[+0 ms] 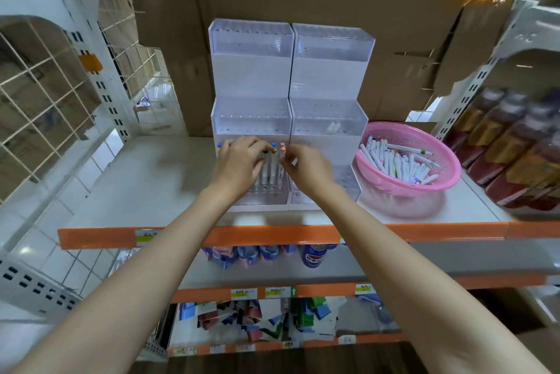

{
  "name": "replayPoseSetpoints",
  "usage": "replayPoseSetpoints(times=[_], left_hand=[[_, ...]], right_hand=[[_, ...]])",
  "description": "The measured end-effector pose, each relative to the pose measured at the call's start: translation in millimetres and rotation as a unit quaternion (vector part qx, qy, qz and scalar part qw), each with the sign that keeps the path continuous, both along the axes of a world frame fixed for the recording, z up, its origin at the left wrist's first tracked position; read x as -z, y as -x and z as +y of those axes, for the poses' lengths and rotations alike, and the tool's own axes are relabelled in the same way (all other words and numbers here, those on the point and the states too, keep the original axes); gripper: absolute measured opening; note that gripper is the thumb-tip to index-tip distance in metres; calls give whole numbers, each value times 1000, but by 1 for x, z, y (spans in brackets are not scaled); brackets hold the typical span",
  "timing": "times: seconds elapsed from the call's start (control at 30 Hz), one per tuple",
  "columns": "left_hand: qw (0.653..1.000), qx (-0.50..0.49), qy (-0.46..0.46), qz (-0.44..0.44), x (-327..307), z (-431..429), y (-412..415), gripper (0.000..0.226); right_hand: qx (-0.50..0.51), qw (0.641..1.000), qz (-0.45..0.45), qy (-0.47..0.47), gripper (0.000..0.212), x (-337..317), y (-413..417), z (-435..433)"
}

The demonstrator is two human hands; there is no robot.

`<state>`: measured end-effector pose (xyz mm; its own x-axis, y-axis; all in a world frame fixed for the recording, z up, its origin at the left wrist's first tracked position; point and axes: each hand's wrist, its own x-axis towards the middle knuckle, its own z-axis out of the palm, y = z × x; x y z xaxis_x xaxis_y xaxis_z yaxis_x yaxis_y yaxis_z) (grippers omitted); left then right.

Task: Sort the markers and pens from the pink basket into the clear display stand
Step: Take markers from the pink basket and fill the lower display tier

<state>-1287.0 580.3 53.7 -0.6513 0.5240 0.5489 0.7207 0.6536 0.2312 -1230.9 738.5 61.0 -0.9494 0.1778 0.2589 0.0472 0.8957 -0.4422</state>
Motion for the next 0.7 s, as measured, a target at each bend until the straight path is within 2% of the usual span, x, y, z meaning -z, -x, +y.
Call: replayPoseSetpoints(times=[0.17,0.3,0.4,0.53,0.7], left_hand=[[999,-9,-3,33,-3,8,-2,18],[998,28,13,50,-14,29,-9,40],[997,46,28,60,-20,55,-15,45],[995,62,53,58,-20,94,-21,46],[992,103,58,36,-17,150,-37,40]], right_hand=[[-12,998,-10,-58,22,-3,-2,6],[-19,994,21,-105,35,-7,-11,26],[-25,986,9,-163,40,-11,-24,54],[17,981,6,-193,45,-13,-48,103],[69,978,-29,-194,40,-11,-74,169]])
